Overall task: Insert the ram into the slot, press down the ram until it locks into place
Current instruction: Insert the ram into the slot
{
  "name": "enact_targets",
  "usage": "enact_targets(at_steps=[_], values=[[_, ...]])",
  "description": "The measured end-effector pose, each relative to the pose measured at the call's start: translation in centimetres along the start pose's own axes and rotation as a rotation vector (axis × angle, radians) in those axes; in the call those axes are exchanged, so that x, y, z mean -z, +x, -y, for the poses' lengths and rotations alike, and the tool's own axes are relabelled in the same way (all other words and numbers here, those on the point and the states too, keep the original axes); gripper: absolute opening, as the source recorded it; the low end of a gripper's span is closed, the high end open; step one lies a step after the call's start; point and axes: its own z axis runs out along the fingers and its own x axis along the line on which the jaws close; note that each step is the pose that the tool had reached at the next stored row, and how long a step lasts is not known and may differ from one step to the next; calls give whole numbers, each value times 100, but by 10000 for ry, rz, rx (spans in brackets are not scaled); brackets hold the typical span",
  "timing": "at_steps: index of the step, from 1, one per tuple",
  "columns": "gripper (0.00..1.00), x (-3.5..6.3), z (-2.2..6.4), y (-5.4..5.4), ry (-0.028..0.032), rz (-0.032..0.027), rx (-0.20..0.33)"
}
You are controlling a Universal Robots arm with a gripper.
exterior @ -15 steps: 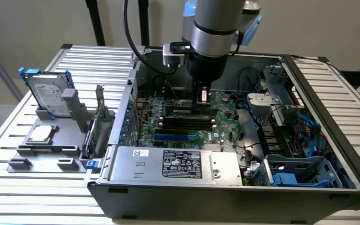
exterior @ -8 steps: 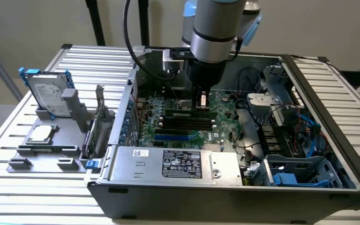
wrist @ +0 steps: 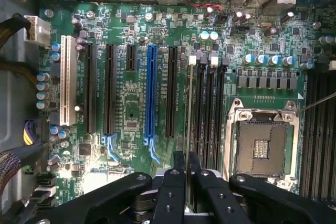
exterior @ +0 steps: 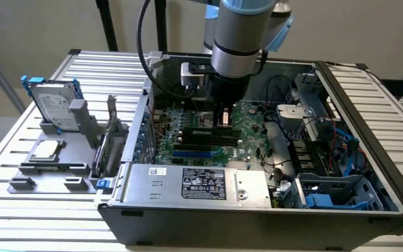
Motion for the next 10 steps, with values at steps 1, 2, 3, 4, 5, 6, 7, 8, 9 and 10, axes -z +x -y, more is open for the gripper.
enact_targets(at_steps=[1, 2, 3, 4, 5, 6, 7, 8, 9, 10], values=[[13, -18, -4, 0, 0, -4, -1], [13, -36, -7, 1, 0, -6, -2], [13, -55, -8, 1, 0, -9, -2], [13, -68, -8, 1, 0, -10, -1], [13, -74, -8, 0, 0, -10, -1], [13, -75, -8, -2, 0, -10, -2], [13, -76, -8, -3, 0, -11, -2], [13, -76, -8, -6, 0, -10, -2], [13, -77, -9, -11, 1, -9, -3], [13, -77, -9, -19, 1, -9, -4]])
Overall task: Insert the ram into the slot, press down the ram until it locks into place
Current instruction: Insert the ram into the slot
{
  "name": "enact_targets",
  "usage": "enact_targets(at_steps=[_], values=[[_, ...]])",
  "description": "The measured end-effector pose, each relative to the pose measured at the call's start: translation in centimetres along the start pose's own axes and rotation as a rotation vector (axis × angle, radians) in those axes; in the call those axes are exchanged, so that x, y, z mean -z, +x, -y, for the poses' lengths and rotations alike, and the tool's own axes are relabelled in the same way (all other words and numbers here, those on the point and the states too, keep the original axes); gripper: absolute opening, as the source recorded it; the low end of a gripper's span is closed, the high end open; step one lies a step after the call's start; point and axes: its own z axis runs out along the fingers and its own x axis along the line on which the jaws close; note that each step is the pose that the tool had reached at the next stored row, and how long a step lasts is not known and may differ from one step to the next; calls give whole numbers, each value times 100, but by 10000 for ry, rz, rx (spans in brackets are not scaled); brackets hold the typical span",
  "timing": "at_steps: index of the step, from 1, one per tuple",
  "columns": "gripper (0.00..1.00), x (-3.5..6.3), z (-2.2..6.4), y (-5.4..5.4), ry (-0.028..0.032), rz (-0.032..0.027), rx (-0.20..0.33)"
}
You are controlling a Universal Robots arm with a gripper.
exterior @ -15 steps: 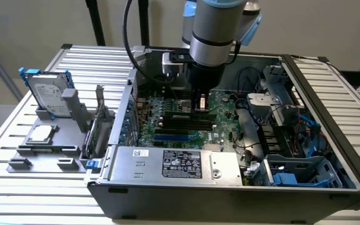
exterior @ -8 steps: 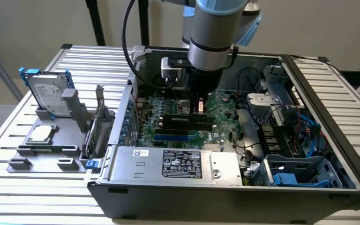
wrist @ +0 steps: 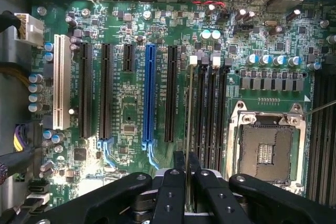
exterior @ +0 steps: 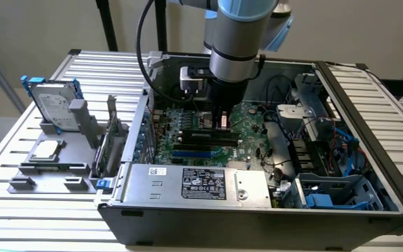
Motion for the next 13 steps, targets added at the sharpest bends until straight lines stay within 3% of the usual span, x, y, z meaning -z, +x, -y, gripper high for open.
enact_targets(at_steps=[6, 11, 13], values=[[13, -7, 1, -22, 0, -20, 1], [13, -23, 1, -36, 23, -172, -5], [13, -31, 2, -42, 32, -207, -5]])
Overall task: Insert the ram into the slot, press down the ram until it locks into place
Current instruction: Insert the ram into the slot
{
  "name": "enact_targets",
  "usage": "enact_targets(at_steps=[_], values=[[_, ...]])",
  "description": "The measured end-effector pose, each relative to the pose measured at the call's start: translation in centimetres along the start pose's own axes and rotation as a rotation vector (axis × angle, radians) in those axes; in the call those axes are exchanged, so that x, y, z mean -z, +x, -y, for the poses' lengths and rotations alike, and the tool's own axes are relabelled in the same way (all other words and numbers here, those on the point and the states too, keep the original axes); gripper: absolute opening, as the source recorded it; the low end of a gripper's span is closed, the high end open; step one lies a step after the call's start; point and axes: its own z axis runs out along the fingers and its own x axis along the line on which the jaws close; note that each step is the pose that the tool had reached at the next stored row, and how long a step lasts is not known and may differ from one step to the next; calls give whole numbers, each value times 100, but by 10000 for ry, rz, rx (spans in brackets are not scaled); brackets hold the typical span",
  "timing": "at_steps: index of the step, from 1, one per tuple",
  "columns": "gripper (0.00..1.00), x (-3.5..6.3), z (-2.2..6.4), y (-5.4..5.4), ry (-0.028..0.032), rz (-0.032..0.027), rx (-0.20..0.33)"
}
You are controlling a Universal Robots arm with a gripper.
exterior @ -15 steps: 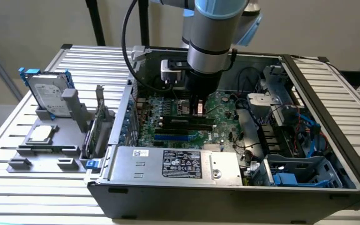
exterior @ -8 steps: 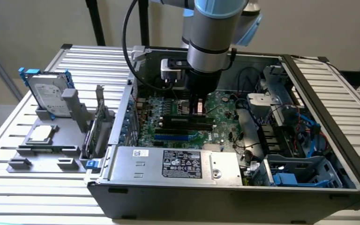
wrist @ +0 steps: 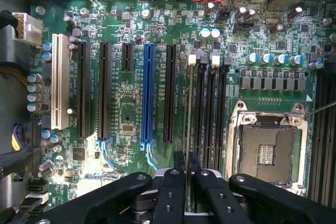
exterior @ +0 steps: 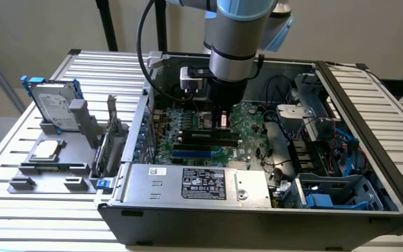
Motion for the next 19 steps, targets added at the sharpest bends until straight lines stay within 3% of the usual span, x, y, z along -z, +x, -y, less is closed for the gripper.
enact_targets(at_steps=[19], values=[[13, -59, -28, -47, 15, -7, -2]])
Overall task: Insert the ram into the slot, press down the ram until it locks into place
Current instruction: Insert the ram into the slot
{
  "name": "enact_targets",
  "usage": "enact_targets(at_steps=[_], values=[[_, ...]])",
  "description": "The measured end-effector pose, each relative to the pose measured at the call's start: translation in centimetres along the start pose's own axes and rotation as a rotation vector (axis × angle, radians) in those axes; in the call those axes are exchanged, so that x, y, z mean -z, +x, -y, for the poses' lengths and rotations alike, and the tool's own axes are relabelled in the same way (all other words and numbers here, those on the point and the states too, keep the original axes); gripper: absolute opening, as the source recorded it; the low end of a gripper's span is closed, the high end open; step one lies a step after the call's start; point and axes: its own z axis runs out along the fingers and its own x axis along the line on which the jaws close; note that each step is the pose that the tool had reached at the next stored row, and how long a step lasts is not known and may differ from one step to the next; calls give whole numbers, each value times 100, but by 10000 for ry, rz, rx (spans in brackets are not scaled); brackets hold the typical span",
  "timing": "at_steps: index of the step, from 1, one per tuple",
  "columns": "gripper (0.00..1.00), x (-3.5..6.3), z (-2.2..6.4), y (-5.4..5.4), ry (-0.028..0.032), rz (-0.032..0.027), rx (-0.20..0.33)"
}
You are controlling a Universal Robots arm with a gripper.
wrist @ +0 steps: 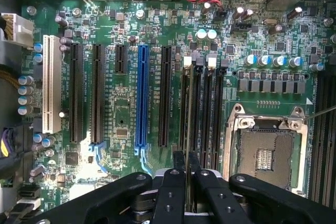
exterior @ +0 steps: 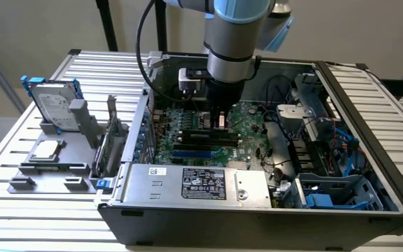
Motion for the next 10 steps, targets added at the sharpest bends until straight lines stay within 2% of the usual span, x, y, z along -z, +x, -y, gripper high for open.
enact_targets(at_steps=[10], values=[[13, -7, 26, 0, 0, 1, -1]])
